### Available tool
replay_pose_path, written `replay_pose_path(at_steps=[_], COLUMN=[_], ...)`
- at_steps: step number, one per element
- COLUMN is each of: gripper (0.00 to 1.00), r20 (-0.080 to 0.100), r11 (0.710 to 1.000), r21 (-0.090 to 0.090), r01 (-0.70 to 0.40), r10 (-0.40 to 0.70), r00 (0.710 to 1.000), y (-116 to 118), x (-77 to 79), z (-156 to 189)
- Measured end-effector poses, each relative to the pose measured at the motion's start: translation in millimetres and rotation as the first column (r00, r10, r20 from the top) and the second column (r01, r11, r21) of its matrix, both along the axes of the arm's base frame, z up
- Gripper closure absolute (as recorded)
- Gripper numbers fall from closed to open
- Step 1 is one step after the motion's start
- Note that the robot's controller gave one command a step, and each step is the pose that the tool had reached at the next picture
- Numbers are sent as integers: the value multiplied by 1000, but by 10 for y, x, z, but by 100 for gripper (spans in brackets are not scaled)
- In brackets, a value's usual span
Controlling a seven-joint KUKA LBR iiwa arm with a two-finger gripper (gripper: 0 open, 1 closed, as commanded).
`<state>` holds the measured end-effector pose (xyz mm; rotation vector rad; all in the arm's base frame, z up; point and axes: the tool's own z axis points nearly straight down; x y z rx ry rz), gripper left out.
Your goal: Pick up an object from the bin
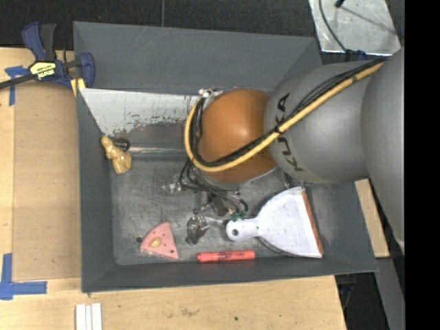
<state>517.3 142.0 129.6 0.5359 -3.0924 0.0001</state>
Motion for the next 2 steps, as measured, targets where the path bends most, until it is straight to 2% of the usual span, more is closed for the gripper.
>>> replay_pose_path(at_steps=[1, 2], gripper=[0, 0], r20=[4, 4], r11=[989, 1000], r21=[1, 1], r01=[-151, 16], r10=[151, -16], r00=[989, 1000], y=[-114, -35], x=[-116, -188], z=[25, -80])
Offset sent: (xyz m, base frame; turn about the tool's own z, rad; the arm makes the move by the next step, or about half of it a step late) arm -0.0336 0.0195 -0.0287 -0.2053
